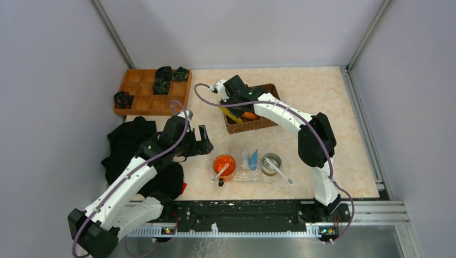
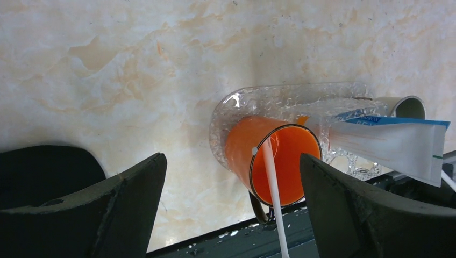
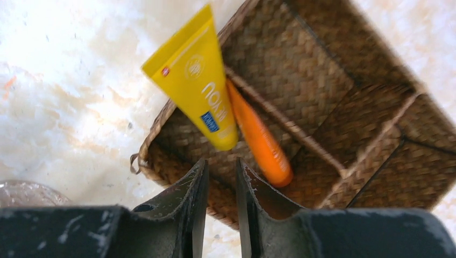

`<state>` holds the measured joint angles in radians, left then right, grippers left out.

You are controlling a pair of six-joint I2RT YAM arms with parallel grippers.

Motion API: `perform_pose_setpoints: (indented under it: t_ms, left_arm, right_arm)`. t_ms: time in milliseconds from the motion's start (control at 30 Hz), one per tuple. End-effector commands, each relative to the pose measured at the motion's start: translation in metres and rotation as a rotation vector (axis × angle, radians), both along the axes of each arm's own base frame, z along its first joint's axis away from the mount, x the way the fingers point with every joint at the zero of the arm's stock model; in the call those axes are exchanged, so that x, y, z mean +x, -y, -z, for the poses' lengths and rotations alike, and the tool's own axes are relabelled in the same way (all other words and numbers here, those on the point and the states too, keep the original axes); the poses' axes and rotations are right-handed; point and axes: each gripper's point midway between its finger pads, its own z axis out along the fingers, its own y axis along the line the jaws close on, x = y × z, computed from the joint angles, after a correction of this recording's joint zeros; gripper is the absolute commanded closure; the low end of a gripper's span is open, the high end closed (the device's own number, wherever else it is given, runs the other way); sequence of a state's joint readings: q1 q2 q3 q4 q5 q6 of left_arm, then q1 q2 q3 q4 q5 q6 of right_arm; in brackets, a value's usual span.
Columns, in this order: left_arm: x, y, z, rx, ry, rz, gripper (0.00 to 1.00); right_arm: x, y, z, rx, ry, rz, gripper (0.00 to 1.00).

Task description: Prepare toiletry sets of a toothbrush and toothpaste on the tray

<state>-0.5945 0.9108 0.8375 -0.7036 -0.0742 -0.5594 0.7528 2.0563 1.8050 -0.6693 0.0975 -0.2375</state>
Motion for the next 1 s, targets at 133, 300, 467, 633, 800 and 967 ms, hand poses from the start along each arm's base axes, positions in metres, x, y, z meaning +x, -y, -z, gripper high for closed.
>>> perform_pose_setpoints:
  t_ms: [133, 300, 467, 633, 800, 967]
  left_arm:
    - [0.024, 0.008, -0.001, -0.154, 0.001, 0.049, 0.01]
    - [0.029, 0.007, 0.000, -0.155, -0.007, 0.059, 0.01]
    - [0.032, 0.006, -0.005, -0.150, 0.005, 0.064, 0.02]
    - [0.033, 0.007, -0.005, -0.154, 0.002, 0.073, 0.02]
    - [0.032, 0.008, -0.003, -0.159, -0.004, 0.079, 0.03]
    - [0.029, 0.007, -0.003, -0.161, -0.005, 0.081, 0.03]
  right_arm:
    - [0.048, -0.024, -0.042, 0.152, 0.131, -0.006, 0.67]
    - [0.059, -0.029, -0.028, 0.146, 0.093, -0.019, 0.66]
    - [0.064, -0.031, -0.019, 0.154, 0.077, -0.020, 0.66]
    - [0.061, -0.030, -0.010, 0.151, 0.051, -0.025, 0.68]
    - [0.058, -0.027, 0.000, 0.138, 0.038, -0.023, 0.81]
    - [0.054, -0.024, 0.004, 0.130, 0.029, -0.021, 0.96]
